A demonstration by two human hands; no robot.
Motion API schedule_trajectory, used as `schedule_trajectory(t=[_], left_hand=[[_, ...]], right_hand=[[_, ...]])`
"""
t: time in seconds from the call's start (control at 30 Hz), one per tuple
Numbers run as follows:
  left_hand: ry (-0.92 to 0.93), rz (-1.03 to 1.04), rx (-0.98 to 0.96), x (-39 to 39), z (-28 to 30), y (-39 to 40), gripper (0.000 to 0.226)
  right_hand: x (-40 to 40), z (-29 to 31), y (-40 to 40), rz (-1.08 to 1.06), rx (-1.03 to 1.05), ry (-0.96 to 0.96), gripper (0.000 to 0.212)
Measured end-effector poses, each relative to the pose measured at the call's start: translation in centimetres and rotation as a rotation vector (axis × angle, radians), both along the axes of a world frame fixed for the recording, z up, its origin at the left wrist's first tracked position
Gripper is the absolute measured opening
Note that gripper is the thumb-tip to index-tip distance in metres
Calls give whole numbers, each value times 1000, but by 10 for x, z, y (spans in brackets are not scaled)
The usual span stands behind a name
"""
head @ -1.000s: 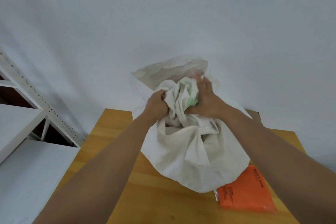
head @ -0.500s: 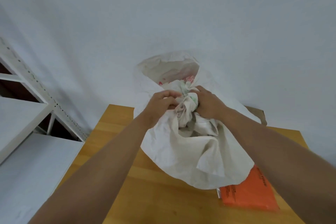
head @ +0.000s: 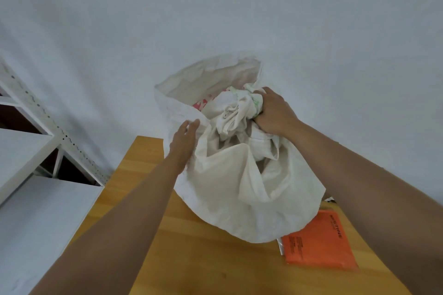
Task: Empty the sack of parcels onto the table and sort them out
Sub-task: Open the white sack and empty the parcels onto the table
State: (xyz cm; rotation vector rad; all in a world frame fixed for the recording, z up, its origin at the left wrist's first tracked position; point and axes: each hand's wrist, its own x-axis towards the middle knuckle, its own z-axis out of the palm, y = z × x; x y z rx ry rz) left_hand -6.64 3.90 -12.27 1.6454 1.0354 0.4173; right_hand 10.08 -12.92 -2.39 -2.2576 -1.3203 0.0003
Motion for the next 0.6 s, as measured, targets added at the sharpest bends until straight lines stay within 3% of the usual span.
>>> schedule_trajectory(t=[0.1, 0.17, 0.33, 0.37, 0.43, 0.5, 0.53, 0.6], left_hand=[[85, 171, 129, -4, -4, -1, 87], [119, 332, 99, -9, -6, 1, 92], [17, 438, -462, -27, -37, 23, 139], [2, 384, -529, -31, -46, 28, 128], [-2, 261, -575, -38, -49, 28, 73], [-5, 148, -525, -44, -49, 28, 34], [6, 134, -495, -46, -48, 29, 19], [16, 226, -489, -49, -50, 33, 14]], right_hand=[[-2, 1, -4, 22, 52, 17, 24], [-5, 0, -4, 34, 48, 30, 27], [-13, -10, -1, 122, 121, 92, 29], [-15, -11, 1, 126, 114, 104, 29], [-20, -12, 7, 158, 120, 120, 29], [-25, -12, 13, 219, 156, 153, 27], [-28, -12, 16, 236, 165, 169, 24], [-30, -16, 22, 221, 145, 188, 18]])
